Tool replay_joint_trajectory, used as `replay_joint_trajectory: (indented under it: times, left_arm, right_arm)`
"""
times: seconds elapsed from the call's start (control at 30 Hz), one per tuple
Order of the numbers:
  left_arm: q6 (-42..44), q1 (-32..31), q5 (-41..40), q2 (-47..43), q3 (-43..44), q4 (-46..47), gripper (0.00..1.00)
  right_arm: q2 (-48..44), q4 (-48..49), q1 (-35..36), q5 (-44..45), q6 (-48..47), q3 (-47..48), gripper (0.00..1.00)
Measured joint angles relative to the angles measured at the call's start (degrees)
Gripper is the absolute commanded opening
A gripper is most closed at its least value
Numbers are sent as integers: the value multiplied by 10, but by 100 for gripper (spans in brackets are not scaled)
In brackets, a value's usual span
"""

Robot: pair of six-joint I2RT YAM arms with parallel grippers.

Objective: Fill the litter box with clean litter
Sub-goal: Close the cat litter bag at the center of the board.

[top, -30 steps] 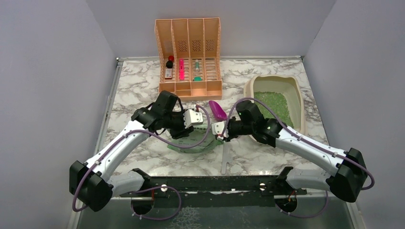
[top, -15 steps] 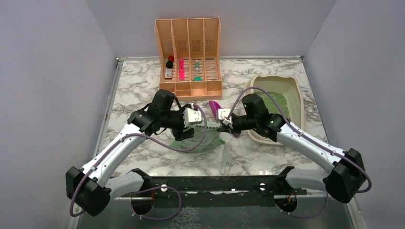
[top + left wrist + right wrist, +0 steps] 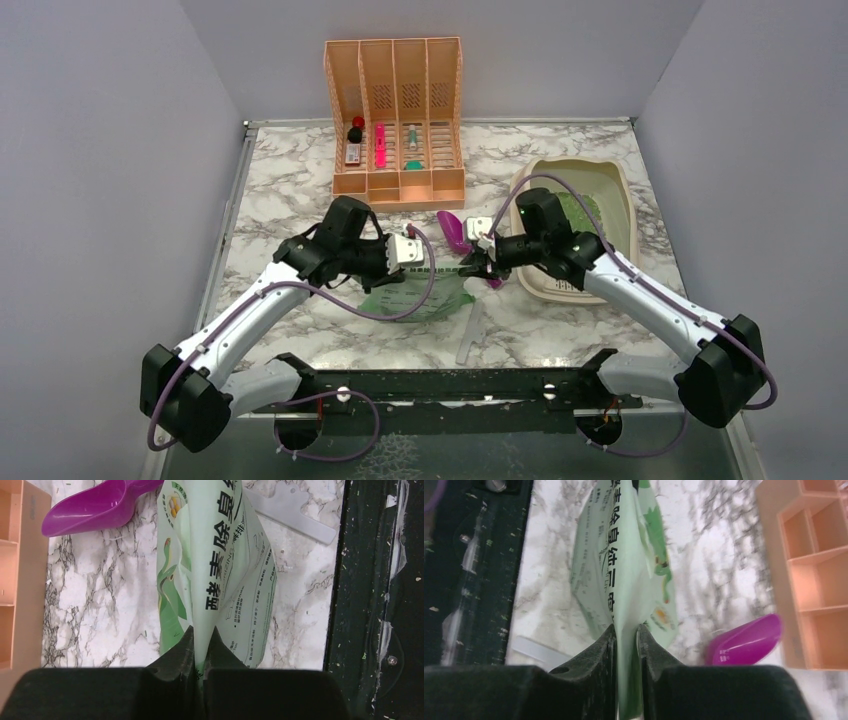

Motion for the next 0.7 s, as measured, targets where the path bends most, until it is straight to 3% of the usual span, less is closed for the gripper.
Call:
replay_joint_trajectory:
  times: [0.2, 0.4, 0.47, 0.5, 0.57, 0.6, 0.7]
  left_arm:
    - [-7, 1, -1, -2, -1, -2, 0]
    - [-12, 1, -3, 10, 12, -13, 0]
    - [-14, 1, -5, 14, 16, -14, 0]
    - [-16, 1, -6, 16, 19, -15, 0]
    - [-18, 0, -7, 18, 21, -17, 0]
    - [-19, 1, -7, 18, 21, -18, 0]
    - [-19, 0, -16, 18, 21, -16, 0]
  right_arm:
    - [1, -4, 1, 1, 3, 45, 70]
    - [30, 37, 84, 20, 21, 68, 79]
    - [53, 54, 110, 31, 33, 70, 70]
    - [64, 61, 119, 39, 38, 69, 61]
    - [81, 75, 124, 70, 42, 64, 28]
    - [83, 78, 124, 91, 40, 59, 20]
    - [78, 78, 122, 140, 34, 49, 15]
